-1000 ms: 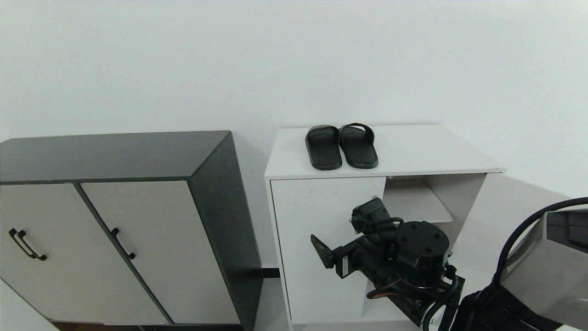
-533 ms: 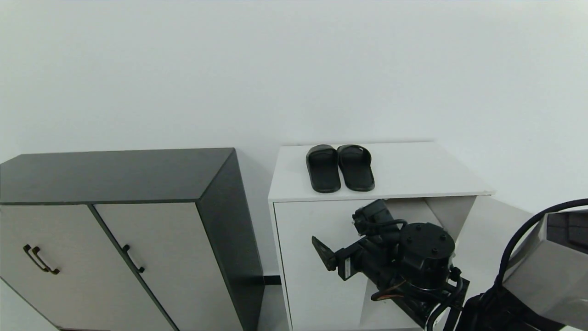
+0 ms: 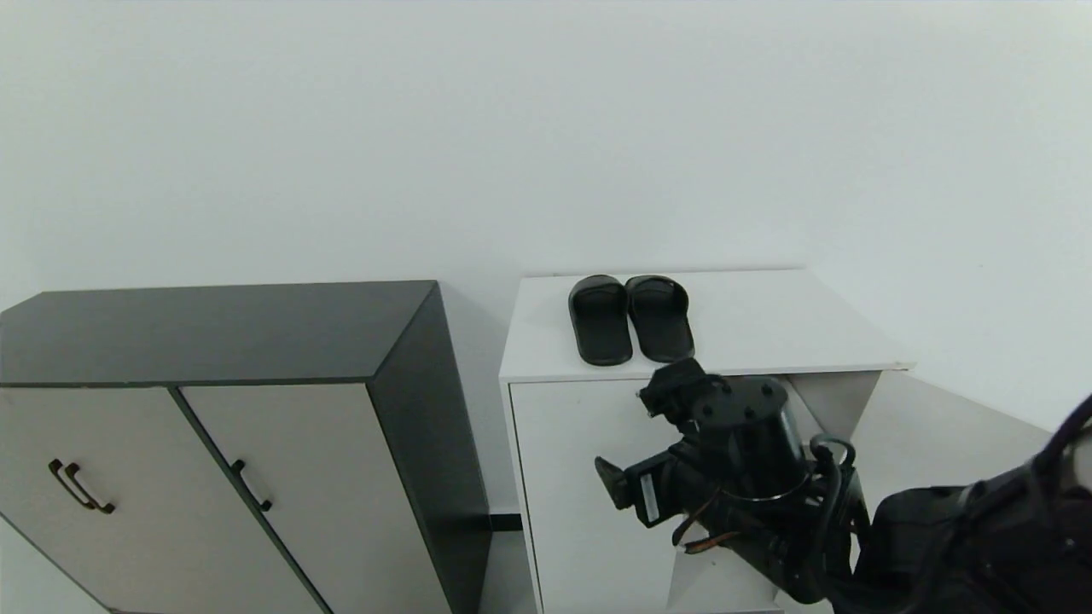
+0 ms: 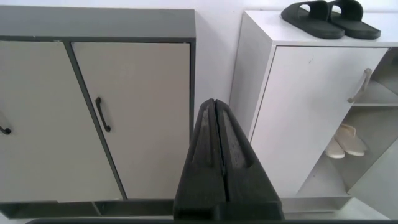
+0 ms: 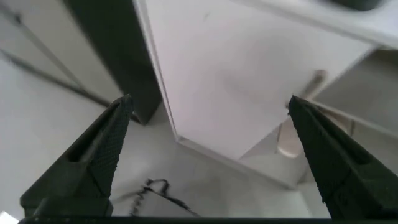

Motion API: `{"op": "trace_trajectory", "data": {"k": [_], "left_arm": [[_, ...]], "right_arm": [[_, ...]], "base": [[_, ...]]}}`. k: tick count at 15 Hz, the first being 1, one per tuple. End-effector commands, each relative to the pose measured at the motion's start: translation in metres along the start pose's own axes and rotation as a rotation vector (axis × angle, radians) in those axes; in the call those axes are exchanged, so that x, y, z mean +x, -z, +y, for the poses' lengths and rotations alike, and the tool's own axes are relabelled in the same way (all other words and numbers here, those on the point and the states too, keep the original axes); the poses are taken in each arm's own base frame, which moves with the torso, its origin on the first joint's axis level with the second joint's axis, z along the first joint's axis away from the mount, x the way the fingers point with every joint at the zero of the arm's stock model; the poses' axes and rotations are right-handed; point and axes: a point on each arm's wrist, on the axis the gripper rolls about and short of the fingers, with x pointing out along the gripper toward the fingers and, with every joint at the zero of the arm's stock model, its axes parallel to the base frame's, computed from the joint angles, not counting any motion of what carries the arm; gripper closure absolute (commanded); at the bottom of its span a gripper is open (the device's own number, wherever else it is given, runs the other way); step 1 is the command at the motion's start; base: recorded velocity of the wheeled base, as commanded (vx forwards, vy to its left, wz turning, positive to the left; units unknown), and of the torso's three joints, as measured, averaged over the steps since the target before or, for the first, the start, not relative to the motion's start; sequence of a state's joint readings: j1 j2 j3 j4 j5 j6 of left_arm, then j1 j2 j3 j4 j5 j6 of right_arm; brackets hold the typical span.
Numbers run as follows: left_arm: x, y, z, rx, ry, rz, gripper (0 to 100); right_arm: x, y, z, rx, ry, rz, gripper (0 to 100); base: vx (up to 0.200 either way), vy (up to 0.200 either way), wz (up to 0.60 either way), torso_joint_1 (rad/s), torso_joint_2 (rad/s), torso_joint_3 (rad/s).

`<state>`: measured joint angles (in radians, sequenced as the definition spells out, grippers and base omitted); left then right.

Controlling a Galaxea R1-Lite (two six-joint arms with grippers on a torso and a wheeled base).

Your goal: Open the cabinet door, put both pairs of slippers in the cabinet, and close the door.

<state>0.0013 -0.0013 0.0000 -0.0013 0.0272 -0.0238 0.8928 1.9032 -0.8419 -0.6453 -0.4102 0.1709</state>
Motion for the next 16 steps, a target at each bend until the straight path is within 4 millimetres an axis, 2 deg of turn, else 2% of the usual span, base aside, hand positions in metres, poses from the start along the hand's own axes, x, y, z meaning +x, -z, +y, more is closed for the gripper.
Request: {"op": "trace_trajectory", "data": {"k": [1,10,12,14,16], "left_arm": [[0.0,0.0,0.0,-0.001,-0.001,0.001,100],[0.0,0.0,0.0,-0.001,-0.001,0.001,100],[0.0,0.0,0.0,-0.001,-0.001,0.001,100],[0.0,0.0,0.0,-0.001,-0.001,0.001,100],[0.0,0.0,0.0,-0.001,-0.001,0.001,100]], "right_arm": [[-0.028,-0.056,0.008,0.148,0.04,-0.128,0],[-0.013,-0.049,0.006,0.151,0.063,-0.124,0],[-0.01,-0.045,0.006,0.147,0.067,-0.112,0],[0.004,-0.036,0.01,0.137,0.074,-0.083,0],[0.036,-0.023,0.002,0.139,0.126,-0.059,0]], "base": [[0.2,0.0,0.0,0.002,0.0,0.002],[0.2,0.0,0.0,0.005,0.0,0.0],[0.0,0.0,0.0,0.0,0.0,0.0],[0.0,0.0,0.0,0.0,0.0,0.0],[0.0,0.0,0.0,0.0,0.0,0.0]]}}
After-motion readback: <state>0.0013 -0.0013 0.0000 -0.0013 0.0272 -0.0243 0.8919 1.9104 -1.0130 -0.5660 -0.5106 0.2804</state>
